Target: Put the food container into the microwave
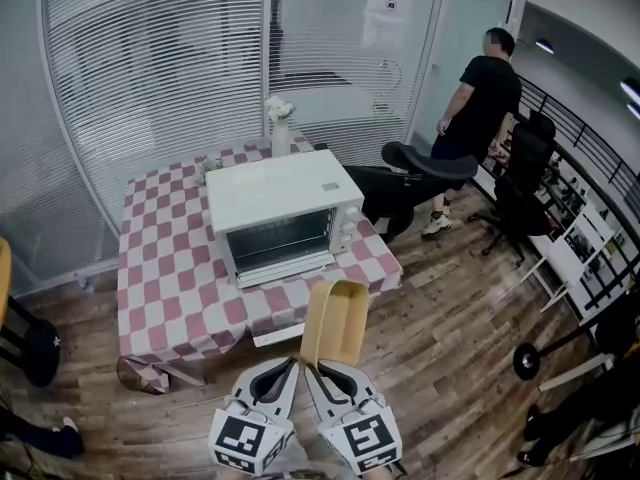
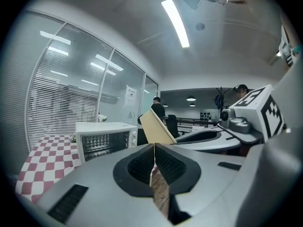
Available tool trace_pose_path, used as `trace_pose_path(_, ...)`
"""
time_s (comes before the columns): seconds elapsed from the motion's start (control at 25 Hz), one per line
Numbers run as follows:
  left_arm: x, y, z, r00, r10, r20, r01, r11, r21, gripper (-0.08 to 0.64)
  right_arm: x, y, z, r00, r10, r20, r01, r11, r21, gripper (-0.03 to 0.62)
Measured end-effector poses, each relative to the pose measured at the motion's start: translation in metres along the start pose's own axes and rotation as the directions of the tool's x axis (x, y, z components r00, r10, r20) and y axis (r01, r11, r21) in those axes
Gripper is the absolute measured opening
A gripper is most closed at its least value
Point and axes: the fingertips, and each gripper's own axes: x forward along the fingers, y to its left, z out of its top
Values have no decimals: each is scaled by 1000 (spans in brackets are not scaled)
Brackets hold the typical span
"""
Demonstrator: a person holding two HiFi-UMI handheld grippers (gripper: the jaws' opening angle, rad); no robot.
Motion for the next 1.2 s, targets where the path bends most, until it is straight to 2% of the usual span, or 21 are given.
trace_pose_path(0.36,5,33,1,1000,2,-5,-2,1000,-2,14,34,5,1,1000,22,-13,-22,1000,15,17)
trace_pose_path(0.72,13,60,1,997,74,-16,-75,997,-22,14,64,5,4,994,102,-28,-102,995,1,17)
trace_pose_path(0.92,37,77,11,990,139,-13,-139,990,-31,14,83,-17,14,988,155,-18,-155,988,-18,17)
trace_pose_path(1.2,93,93,30,978,209,1,-209,977,-36,14,107,-74,27,977,215,-13,-215,976,-37,17)
